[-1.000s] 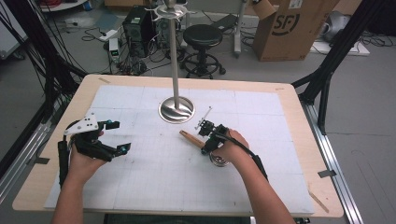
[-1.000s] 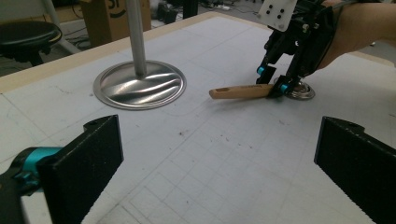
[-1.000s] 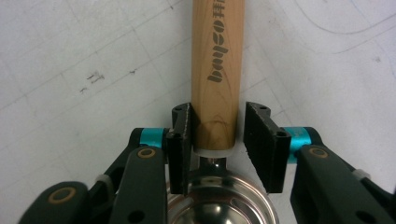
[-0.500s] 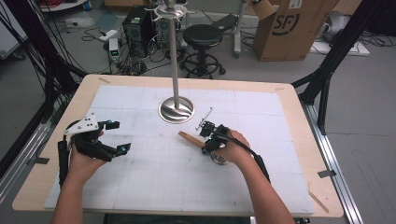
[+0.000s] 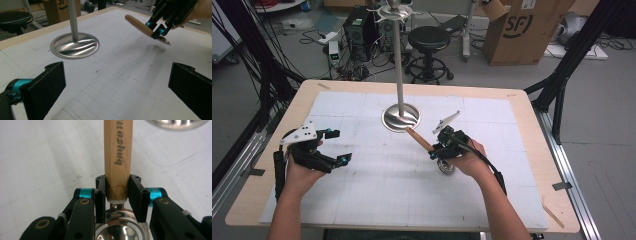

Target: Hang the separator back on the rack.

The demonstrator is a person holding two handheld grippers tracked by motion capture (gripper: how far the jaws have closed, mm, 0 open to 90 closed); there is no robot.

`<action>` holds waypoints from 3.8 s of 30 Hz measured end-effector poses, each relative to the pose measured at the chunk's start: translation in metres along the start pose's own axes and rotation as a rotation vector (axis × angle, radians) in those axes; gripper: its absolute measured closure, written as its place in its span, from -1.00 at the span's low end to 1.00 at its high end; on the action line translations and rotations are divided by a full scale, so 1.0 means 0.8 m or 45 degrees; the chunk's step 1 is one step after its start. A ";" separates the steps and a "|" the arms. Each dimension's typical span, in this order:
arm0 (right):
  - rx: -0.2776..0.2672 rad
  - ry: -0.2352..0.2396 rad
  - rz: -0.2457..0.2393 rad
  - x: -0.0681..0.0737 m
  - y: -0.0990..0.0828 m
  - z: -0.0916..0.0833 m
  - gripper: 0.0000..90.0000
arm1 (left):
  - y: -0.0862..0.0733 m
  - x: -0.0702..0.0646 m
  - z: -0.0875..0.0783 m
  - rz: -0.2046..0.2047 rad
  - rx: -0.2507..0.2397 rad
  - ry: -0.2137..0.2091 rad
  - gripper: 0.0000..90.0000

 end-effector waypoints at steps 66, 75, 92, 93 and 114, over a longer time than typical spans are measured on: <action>-0.646 0.300 -0.106 0.049 0.048 -0.069 0.54 | 0.112 -0.075 0.125 0.145 -0.196 -0.525 -0.42; -0.660 0.319 -0.127 0.055 0.051 -0.070 0.54 | 0.112 -0.074 0.133 0.112 -0.194 -0.558 -0.10; -0.682 0.342 -0.123 0.056 0.053 -0.069 0.54 | 0.115 -0.081 0.137 0.078 -0.214 -0.585 0.49; -0.683 0.344 -0.122 0.057 0.053 -0.069 0.54 | 0.115 -0.081 0.137 0.080 -0.208 -0.580 0.50; -0.660 0.297 -0.051 0.052 0.048 -0.066 0.02 | 0.121 -0.079 0.133 0.090 -0.115 -0.463 0.51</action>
Point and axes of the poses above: each handheld gripper's, and its own axes: z roughly forward along the jaws, y roughly out of its top, x roughly to its left, the point moved 5 cm from there along z, roughly forward along the jaws, and after that the axes turned 11 degrees about -y, right-handed, at the moved point
